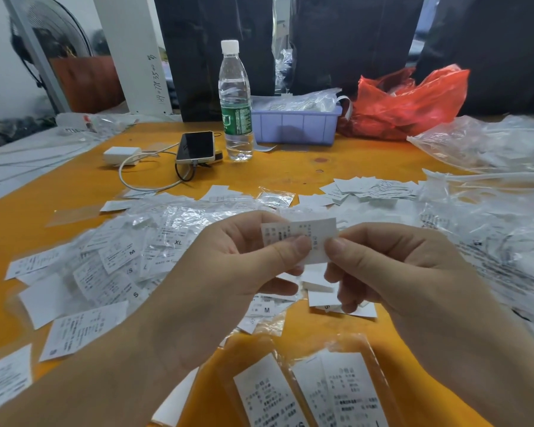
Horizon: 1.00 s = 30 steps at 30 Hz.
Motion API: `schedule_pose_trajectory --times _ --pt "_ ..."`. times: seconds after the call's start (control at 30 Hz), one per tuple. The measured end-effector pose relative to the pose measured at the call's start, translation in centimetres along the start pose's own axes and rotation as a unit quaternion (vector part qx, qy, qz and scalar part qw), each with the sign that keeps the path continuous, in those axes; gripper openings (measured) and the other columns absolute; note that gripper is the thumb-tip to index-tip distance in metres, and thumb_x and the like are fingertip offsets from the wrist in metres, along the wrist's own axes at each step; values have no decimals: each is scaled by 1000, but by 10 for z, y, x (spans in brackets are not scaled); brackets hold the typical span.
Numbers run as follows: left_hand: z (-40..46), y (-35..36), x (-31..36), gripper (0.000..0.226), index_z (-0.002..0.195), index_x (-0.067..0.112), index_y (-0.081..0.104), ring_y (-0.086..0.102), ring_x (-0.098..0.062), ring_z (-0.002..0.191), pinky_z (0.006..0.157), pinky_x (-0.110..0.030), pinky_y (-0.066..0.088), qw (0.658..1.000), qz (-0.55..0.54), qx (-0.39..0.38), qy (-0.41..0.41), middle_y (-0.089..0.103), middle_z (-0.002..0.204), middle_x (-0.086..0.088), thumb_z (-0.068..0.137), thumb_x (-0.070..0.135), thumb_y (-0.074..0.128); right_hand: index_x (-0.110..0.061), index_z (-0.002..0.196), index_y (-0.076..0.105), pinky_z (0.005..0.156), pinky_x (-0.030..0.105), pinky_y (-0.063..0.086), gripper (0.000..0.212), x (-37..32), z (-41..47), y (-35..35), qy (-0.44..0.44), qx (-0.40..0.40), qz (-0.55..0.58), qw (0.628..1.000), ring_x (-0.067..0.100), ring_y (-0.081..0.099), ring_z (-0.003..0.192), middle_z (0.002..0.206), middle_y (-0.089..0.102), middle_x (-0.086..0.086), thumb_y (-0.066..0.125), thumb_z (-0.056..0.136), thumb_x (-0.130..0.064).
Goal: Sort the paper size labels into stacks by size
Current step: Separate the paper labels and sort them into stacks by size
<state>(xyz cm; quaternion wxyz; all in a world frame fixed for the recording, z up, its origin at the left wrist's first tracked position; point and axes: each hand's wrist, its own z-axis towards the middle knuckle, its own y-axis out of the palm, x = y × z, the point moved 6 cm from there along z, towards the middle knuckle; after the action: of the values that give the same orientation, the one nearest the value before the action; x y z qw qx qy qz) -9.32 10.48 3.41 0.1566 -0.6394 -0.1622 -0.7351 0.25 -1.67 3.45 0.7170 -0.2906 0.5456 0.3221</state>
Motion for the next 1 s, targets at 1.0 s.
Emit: schedule_pose_trajectory --times 1.0 --pt "10 -46 4 18 85 43 69 67 -5 64 48 -14 50 963 246 113 -11 71 74 14 68 44 75 -34 80 70 59 18 48 7 -10 5 -20 -70 22 -312 947 2 59 69 77 67 -18 66 81 -30"
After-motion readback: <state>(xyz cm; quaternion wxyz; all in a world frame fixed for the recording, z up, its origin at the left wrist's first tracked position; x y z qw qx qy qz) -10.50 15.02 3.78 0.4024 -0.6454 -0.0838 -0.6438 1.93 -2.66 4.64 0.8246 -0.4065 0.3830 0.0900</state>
